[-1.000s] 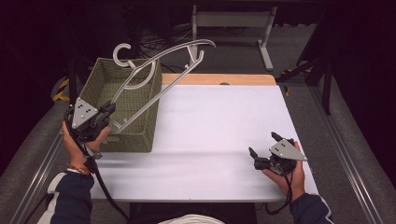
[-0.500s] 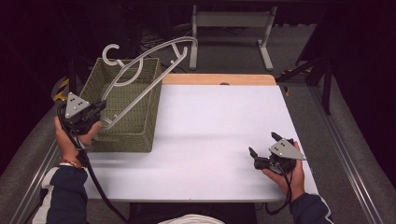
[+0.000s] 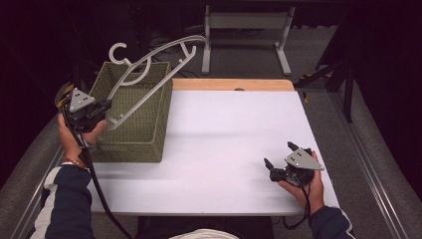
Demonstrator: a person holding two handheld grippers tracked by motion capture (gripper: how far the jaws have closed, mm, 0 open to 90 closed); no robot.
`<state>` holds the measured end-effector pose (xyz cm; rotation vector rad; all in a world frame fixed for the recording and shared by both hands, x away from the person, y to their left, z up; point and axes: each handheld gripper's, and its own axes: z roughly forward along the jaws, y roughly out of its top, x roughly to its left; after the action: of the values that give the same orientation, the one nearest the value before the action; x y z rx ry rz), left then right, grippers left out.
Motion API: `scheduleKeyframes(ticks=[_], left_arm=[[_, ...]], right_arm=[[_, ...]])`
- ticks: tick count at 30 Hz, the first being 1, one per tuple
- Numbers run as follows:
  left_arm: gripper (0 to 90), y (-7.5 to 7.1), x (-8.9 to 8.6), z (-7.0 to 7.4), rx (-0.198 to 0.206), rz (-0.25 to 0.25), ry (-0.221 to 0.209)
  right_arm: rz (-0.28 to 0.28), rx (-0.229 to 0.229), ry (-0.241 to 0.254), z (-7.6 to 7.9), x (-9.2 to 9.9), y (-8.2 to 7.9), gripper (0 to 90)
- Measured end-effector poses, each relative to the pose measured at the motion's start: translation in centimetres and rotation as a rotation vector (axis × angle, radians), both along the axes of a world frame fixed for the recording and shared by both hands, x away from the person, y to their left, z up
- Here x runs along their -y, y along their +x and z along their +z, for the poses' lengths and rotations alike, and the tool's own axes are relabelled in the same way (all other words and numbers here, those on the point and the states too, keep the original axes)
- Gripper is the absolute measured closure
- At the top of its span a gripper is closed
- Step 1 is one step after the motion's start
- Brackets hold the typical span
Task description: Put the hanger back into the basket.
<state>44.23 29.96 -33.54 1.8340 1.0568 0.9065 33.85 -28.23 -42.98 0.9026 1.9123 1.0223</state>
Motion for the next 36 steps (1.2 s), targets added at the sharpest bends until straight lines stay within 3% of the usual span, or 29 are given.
scheduleKeyframes(ticks=[5, 9, 18, 21, 23, 24, 26, 30, 36], left_arm=[[82.5, 0.8, -0.8, -0.7, -0.060, 0.026, 0.015], [82.2, 1.1, -1.3, -1.1, -0.088, 0.058, 0.059], [81.6, 1.2, -2.4, -1.6, -0.118, 0.070, 0.041], [80.2, 1.1, -2.0, -1.5, -0.112, 0.095, 0.088], [74.2, 1.0, -1.8, -1.3, -0.106, 0.106, 0.139], [71.1, 0.9, -1.7, -1.2, -0.107, 0.120, 0.141], [64.2, 0.9, -1.8, -1.2, -0.105, 0.122, 0.134], [63.3, 0.5, -2.5, -1.1, -0.102, 0.101, 0.071], [60.4, -0.1, -2.1, -0.8, -0.048, 0.036, 0.025]], right_arm=[[-0.002, -0.003, -0.003, -0.1, 0.1, 0.1, 7.5], [-0.002, -0.003, -0.005, 0.0, 0.1, 0.1, 7.6], [-0.001, 0.002, -0.010, 0.1, 0.1, 0.0, 7.8], [0.002, -0.003, -0.016, 0.1, 0.1, 0.0, 7.7], [0.001, -0.007, -0.017, 0.0, 0.2, 0.1, 7.8], [-0.001, -0.007, -0.014, 0.0, 0.2, 0.1, 7.7], [-0.001, -0.008, -0.013, 0.0, 0.2, 0.1, 7.8], [0.006, -0.011, -0.019, 0.0, 0.0, 0.1, 7.8], [0.006, -0.013, -0.014, 0.0, 0.1, 0.1, 7.7]])
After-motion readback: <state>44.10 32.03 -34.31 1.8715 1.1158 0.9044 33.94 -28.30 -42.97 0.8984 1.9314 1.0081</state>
